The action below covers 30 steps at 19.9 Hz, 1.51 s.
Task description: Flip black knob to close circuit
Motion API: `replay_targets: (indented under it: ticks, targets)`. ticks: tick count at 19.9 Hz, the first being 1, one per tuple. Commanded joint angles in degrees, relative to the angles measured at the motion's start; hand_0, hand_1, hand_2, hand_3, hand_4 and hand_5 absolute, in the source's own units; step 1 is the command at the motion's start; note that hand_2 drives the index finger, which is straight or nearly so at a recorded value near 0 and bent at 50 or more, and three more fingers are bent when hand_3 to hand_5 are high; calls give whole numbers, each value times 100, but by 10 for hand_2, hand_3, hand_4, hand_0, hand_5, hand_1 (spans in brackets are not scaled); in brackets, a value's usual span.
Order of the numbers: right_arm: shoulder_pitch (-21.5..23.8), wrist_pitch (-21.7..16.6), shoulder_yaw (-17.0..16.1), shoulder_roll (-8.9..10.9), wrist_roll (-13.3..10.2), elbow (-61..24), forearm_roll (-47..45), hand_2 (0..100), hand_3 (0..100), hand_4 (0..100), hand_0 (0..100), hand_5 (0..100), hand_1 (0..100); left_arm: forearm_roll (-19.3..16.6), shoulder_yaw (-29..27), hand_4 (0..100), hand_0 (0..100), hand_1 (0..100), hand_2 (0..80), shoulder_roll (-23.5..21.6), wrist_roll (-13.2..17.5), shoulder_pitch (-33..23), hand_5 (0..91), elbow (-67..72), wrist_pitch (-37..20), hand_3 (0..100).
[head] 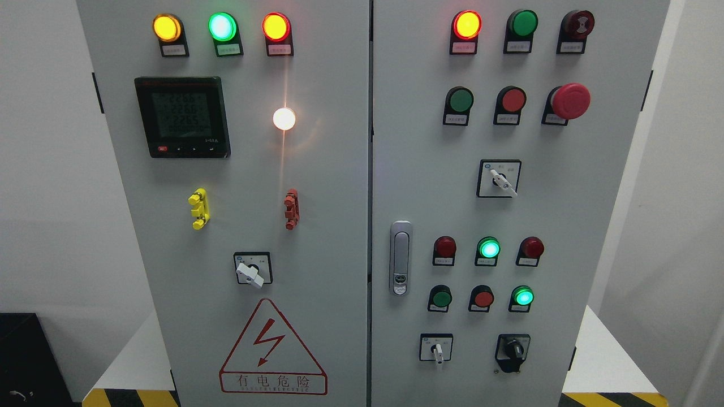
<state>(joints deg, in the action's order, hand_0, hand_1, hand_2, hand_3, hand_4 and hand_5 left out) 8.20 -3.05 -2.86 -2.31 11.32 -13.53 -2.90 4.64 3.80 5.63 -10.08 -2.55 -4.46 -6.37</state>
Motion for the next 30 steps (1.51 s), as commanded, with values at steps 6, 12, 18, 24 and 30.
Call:
replay_targets:
  ticks: [6,12,18,24,30]
  targets:
    - [-2,-3,-4,2,90,70,-9,0,0,0,0,0,61,2,-2,0,120,556,0,0,6,0,0,7,-5,0]
    - [-20,-3,5,-15,99,61,-9,0,0,0,0,0,60,2,-2,0,120,556,0,0,6,0,0,-2,-5,0]
    - [-275,58,171,-24,81,-17,9,0,0,0,0,0,61,2,7,0,120,556,0,0,6,0,0,-2,-5,0]
    - [-249,76,410,116,64,-632,463,0,0,0,0,0,68,2,-2,0,120,556,0,0,6,0,0,-2,-5,0]
    - [-187,638,348,336,-15,-2089,1914,63,106,49,0,0,80,2,-2,0,120,556,0,0,6,0,0,-2,-5,0]
